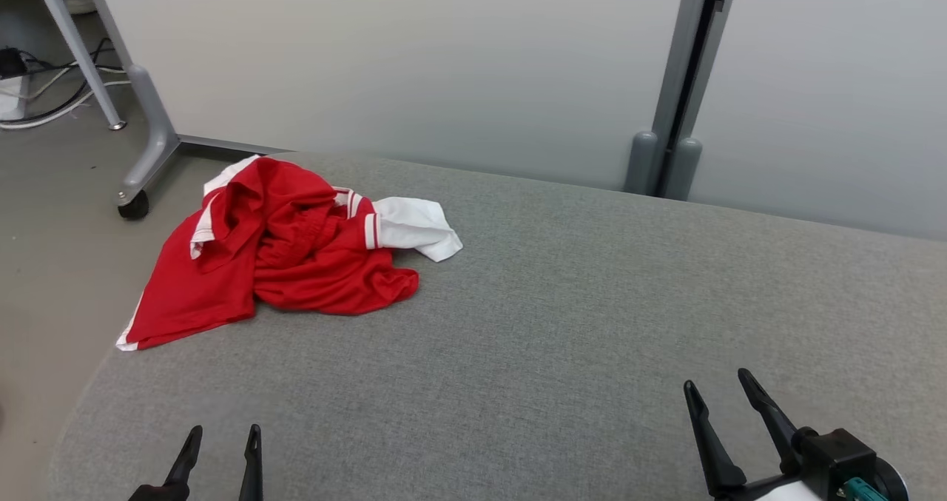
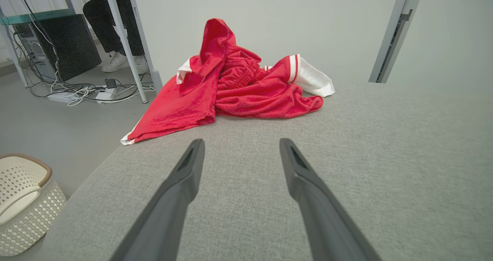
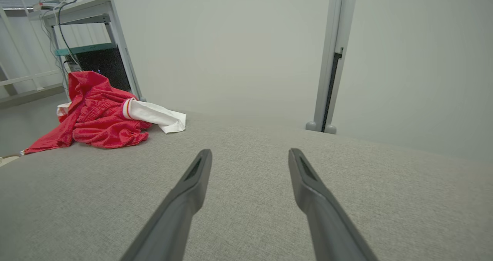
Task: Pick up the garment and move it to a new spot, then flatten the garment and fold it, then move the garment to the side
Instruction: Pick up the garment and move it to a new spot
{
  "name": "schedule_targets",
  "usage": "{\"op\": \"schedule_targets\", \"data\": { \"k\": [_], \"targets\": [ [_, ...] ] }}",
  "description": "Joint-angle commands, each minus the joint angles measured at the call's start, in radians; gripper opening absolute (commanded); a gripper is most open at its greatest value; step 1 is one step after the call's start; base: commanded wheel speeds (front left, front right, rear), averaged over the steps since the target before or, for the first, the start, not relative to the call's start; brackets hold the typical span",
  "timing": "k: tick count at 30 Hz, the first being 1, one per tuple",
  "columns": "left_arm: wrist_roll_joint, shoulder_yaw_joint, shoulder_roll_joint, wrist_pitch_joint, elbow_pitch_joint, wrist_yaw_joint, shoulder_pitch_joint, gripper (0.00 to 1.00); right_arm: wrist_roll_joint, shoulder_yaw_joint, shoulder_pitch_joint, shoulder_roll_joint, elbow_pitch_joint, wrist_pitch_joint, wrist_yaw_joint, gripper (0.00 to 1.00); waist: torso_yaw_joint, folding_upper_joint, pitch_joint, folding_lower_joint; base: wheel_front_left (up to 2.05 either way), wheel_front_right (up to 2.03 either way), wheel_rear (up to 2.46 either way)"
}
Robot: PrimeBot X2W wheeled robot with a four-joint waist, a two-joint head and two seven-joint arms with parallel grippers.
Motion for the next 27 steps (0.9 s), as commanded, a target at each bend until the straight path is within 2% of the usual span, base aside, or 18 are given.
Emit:
{"op": "schedule_targets", "data": {
  "k": [1, 6, 10, 13, 17, 22, 23, 27],
  "targets": [
    [-0.005, 0.002, 0.005, -0.005, -0.004, -0.003, 0.004, 1.00, 0.005, 0.000, -0.008, -0.005, 0.001, -0.005, 0.002, 1.00, 0.034, 0.0000, -0.001, 0.0000, 0.00, 0.00, 0.00],
    [-0.029, 0.008, 0.015, -0.005, 0.001, -0.012, -0.066, 1.00, -0.008, 0.016, -0.033, -0.006, -0.003, -0.005, 0.002, 1.00, 0.042, 0.0000, 0.037, 0.0000, 0.00, 0.00, 0.00],
    [-0.086, -0.022, 0.053, 0.027, 0.048, -0.025, -0.194, 1.00, -0.035, 0.027, -0.090, -0.016, -0.020, -0.005, 0.002, 1.00, 0.028, 0.0000, 0.138, 0.0000, 0.00, 0.00, 0.00],
    [-0.146, -0.053, 0.098, 0.102, 0.051, -0.029, -0.335, 1.00, -0.048, 0.035, -0.143, -0.041, -0.041, -0.005, 0.002, 1.00, 0.018, 0.0000, 0.245, 0.0000, 0.00, 0.00, 0.00],
    [-0.233, -0.128, 0.199, 0.240, 0.075, -0.028, -0.542, 1.00, -0.062, 0.054, -0.212, -0.085, -0.064, -0.005, 0.002, 1.00, 0.009, 0.0000, 0.387, 0.0000, 0.00, 0.00, 0.00],
    [-0.313, -0.212, 0.304, 0.392, 0.167, -0.028, -0.768, 1.00, -0.066, 0.073, -0.267, -0.126, -0.078, -0.005, 0.002, 1.00, -0.010, 0.0000, 0.504, 0.0000, 0.00, 0.00, 0.00],
    [-0.345, -0.221, 0.327, 0.430, 0.223, -0.028, -0.836, 1.00, -0.065, 0.083, -0.279, -0.134, -0.083, -0.005, 0.002, 1.00, -0.021, 0.0000, 0.535, 0.0000, 0.00, 0.00, 0.00],
    [-0.370, -0.238, 0.352, 0.489, 0.359, -0.028, -0.944, 1.00, -0.063, 0.098, -0.274, -0.144, -0.077, -0.003, 0.001, 1.00, -0.046, 0.0000, 0.561, 0.0000, 0.00, 0.00, 0.00]
  ]
}}
